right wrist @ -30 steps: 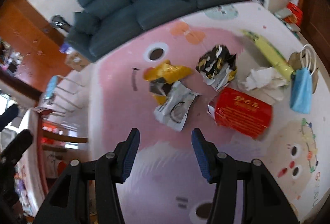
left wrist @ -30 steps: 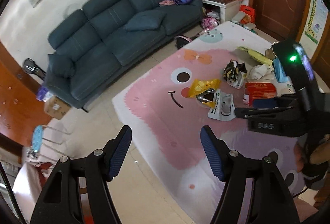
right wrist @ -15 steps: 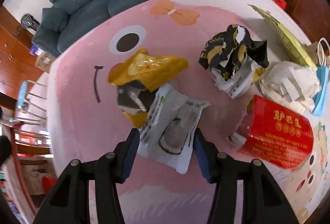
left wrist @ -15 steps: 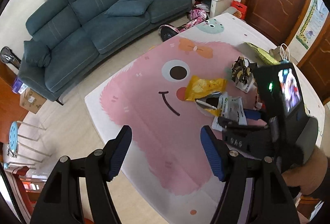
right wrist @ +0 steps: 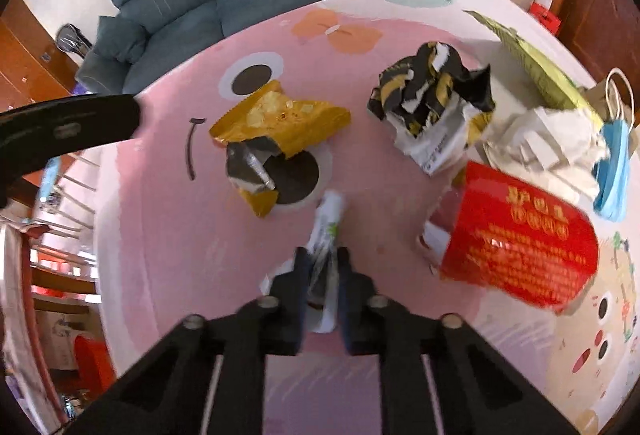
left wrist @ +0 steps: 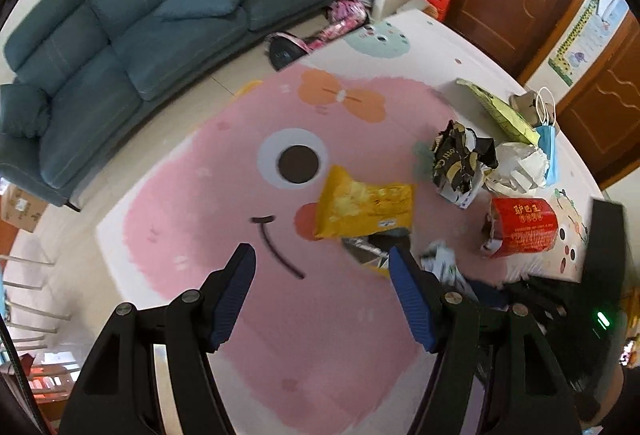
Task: Collect trash
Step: 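Grasp the yellow snack bag with the left tool while the right tool grasps the white-and-green packet, then carry the yellow bag and white packet with both tools over the black bin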
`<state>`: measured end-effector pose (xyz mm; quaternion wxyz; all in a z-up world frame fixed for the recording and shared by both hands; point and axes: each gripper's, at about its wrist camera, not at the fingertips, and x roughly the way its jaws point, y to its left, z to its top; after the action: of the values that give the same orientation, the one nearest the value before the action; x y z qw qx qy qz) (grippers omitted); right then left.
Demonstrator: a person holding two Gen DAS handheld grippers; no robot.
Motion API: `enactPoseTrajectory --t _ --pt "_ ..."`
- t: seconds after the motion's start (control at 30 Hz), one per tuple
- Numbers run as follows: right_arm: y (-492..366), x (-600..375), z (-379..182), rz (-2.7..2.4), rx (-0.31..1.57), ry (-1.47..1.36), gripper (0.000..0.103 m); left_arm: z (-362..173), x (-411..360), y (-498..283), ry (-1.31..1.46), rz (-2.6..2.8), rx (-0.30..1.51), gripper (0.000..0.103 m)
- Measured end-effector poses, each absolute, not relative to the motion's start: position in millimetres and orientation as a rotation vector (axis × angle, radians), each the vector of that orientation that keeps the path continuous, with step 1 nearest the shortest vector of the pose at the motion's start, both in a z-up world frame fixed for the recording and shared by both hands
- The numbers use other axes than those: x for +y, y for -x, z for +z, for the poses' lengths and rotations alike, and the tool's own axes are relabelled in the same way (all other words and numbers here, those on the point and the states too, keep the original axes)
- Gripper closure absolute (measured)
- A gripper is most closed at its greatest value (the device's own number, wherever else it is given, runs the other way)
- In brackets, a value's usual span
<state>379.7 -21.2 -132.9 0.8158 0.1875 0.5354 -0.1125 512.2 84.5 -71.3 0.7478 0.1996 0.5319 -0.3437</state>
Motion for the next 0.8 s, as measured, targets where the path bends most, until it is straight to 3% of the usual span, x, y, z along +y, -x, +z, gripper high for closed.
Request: enactPoseTrajectory --t 0.4,0.8 --pt "-346.6 -33.1 -77.6 -0.171 0.983 -0.486 0.093 -122.2 29.8 -525.7 -0.405 -0.820 1.330 0.036" --pt "-326.0 -56.2 -75.4 -0.205 0.971 -0.546 0.093 -153.0 -18.5 -513.6 -0.676 -0.764 1.279 0.036"
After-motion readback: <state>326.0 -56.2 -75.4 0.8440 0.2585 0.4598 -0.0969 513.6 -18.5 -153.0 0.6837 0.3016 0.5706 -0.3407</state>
